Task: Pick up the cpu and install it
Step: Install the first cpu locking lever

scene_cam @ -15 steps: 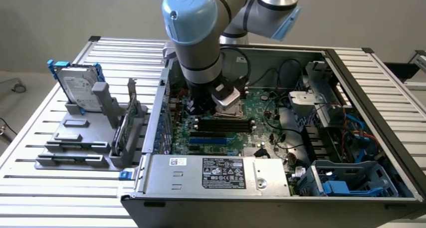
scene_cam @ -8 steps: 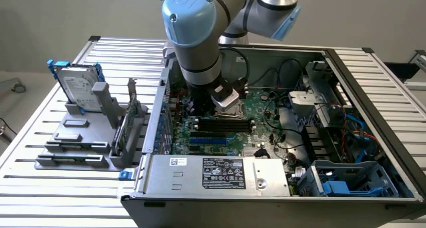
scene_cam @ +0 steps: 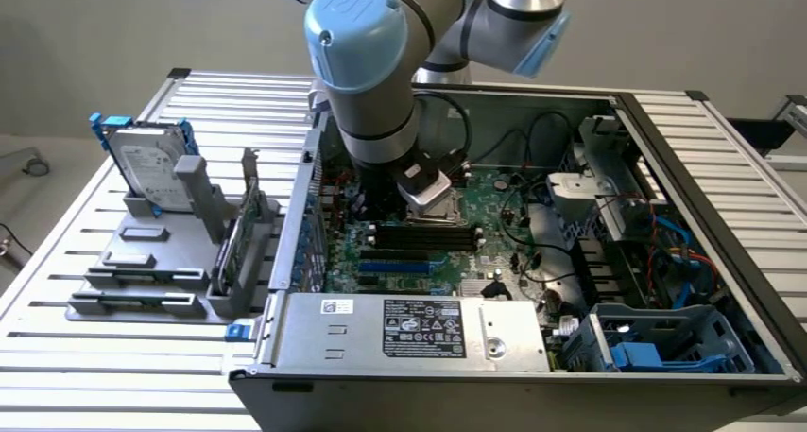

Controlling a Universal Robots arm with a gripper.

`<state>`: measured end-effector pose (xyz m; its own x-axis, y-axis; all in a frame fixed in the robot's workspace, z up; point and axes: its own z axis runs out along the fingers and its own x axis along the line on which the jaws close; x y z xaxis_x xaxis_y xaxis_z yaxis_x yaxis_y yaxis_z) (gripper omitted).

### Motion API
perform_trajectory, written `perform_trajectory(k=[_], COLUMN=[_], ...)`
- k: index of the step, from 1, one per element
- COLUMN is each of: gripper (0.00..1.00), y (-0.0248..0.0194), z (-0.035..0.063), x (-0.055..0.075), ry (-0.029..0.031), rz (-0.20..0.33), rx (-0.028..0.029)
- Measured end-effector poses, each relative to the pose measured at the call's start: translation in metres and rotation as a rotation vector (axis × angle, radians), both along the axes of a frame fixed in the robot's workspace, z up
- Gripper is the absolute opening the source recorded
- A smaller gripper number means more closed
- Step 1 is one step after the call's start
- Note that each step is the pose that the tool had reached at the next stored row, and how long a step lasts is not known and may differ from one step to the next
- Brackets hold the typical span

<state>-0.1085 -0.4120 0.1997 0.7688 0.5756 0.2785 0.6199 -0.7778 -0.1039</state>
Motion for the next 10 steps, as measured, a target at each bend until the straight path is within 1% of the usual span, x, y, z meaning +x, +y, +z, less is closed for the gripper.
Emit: perform_trajectory(k=[10], gripper=[0.11], y=[0.0014], z=[-0.0035], x=[-0.0019], ry=[0.0001], rz=[-0.011], rx=[-0.0002])
